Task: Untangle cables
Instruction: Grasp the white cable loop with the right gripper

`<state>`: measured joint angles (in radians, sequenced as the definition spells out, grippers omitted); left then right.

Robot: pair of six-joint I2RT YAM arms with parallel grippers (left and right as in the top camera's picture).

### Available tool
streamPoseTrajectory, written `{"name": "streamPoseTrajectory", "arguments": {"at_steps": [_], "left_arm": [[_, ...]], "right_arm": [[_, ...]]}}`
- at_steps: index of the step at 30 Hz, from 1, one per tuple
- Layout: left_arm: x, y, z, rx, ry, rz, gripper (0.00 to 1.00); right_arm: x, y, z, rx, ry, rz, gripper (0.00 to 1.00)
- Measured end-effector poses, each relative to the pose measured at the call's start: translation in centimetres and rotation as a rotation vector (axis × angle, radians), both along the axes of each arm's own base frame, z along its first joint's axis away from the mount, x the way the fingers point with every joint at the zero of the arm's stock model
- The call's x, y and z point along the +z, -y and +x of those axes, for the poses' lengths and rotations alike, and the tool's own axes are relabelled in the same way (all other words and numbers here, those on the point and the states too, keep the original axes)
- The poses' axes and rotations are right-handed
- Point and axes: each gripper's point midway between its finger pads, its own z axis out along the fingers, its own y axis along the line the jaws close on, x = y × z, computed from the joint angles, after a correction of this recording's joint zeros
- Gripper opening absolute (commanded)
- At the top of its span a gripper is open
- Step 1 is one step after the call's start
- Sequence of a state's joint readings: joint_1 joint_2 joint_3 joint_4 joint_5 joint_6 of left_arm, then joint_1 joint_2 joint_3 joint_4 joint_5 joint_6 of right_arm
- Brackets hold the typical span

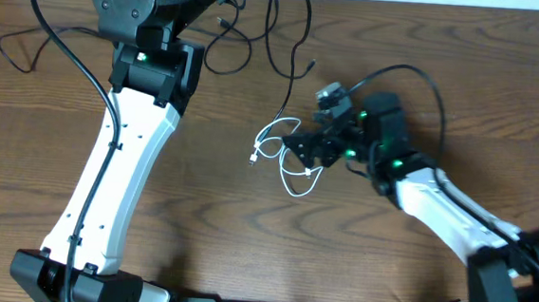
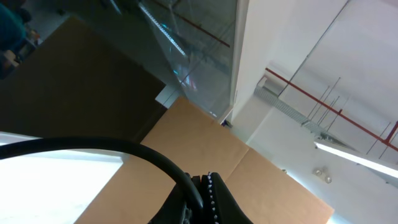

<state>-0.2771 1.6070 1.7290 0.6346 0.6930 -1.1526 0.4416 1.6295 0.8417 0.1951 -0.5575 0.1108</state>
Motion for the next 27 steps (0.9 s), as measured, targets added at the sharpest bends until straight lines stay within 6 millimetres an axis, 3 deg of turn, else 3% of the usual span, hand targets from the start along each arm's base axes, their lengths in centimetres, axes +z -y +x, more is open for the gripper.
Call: {"name": "streamPoseTrajectory", "arguments": {"at_steps": [2,5,6,7,14,16,20,21,24,25,27], "left_arm": [[0.0,0.0,0.0,-0.002,-0.002,-0.002,0.07],[0.0,0.0,0.0,-0.002,-0.003,-0.002,0.07],[0.0,0.0,0.0,-0.003,-0.004,-0.001,0.07],[0.0,0.0,0.0,-0.003,-0.003,-0.001,0.07],[-1.3,0.2,1.0,0.005,-0.068,0.025,0.07],[-2.4,0.1,1.8,0.024,-0.105,0.055,0.07],[-4.0,-2.1,3.8,0.094,-0.157,0.093,0.08],[-4.0,-3.1,4.3,0.121,-0.156,0.095,0.07],[-4.8,-5.5,5.6,0.179,-0.193,0.104,0.07],[-5.3,-6.3,6.1,0.199,-0.22,0.108,0.07],[-6.5,-8.1,7.2,0.242,-0.28,0.112,0.07]], "right_arm": [[-1.0,-0.9,0.1,-0.003,-0.008,0.0,0.84],[-2.0,-1.2,0.7,-0.03,-0.023,0.008,0.37],[-2.2,-1.3,1.0,-0.045,-0.027,0.017,0.06],[-2.2,-1.3,1.3,-0.057,-0.028,0.027,0.01],[-2.3,-0.8,1.3,-0.105,-0.108,0.06,0.01],[-2.2,0.3,0.7,-0.13,-0.163,0.045,0.01],[-1.4,4.8,-0.9,-0.241,-0.271,-0.038,0.01],[-0.8,6.7,-1.1,-0.289,-0.282,-0.058,0.01],[1.4,9.5,-1.9,-0.312,-0.259,-0.058,0.01],[2.4,9.7,-2.1,-0.29,-0.236,-0.043,0.01],[7.0,9.1,-3.9,-0.142,-0.099,0.038,0.01]]}}
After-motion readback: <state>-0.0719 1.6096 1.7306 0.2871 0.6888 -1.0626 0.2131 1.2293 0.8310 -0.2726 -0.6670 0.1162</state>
